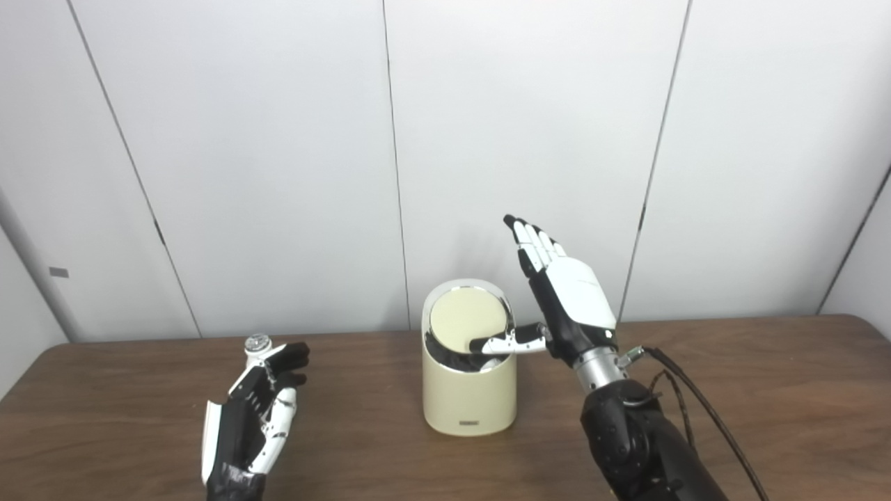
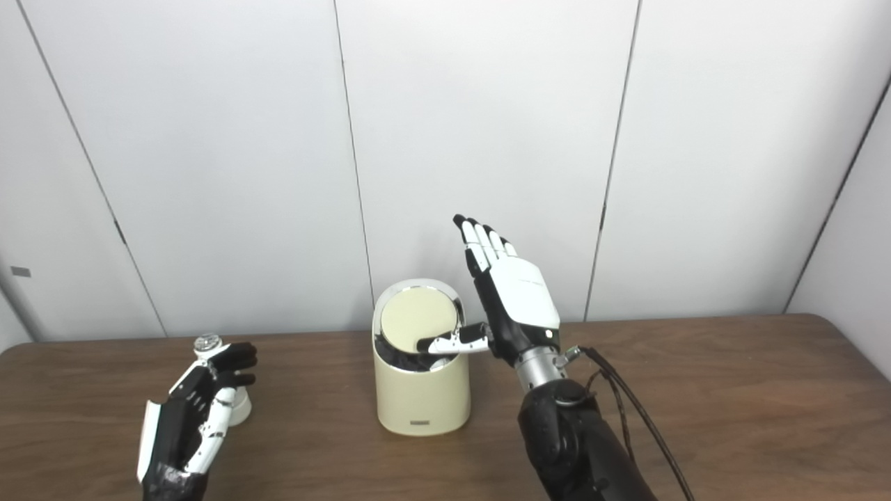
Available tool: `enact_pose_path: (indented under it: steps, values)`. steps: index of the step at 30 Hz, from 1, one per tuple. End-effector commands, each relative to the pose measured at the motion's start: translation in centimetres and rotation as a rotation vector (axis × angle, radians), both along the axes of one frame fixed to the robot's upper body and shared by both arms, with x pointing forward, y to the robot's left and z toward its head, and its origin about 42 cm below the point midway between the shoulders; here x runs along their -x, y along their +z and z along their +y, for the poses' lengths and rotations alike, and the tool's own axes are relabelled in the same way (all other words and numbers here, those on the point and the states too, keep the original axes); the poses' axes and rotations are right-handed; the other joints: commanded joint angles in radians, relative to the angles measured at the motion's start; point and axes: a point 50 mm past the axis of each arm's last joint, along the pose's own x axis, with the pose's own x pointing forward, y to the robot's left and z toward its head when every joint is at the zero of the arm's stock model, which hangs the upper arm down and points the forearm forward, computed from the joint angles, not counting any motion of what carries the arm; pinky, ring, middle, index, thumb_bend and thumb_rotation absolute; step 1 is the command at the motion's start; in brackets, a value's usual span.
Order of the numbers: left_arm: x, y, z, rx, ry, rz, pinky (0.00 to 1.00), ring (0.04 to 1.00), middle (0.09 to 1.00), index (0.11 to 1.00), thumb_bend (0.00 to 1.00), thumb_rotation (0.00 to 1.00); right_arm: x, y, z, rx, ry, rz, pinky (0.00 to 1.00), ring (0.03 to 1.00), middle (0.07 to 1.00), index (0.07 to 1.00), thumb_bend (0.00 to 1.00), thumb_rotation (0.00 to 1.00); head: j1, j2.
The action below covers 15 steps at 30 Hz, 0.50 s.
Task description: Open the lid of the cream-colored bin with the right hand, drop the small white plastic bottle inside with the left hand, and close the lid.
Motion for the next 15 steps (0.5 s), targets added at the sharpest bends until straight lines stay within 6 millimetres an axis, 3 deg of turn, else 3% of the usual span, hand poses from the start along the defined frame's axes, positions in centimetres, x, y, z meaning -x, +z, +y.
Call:
enact_pose_path:
  steps: [1,15]
  values:
    - [-0.3,2.0,-0.3,0.003,-0.009,-0.095,0.67,0.745,0.745,0.721,0.21,0.54,-0.3,2.8,0.6,-0.004,0.017,-0.113,0.98,1.000,1.000,1.000,0.98,0.27,0.000,0.000]
    - [0.1,2.3,-0.4,0.004,-0.007,-0.107,0.67,0.743,0.744,0.719,0.21,0.55,-1.3,4.4,1.4,0.024,0.007,-0.153,0.97,1.000,1.000,1.000,0.90,0.37,0.002,0.008]
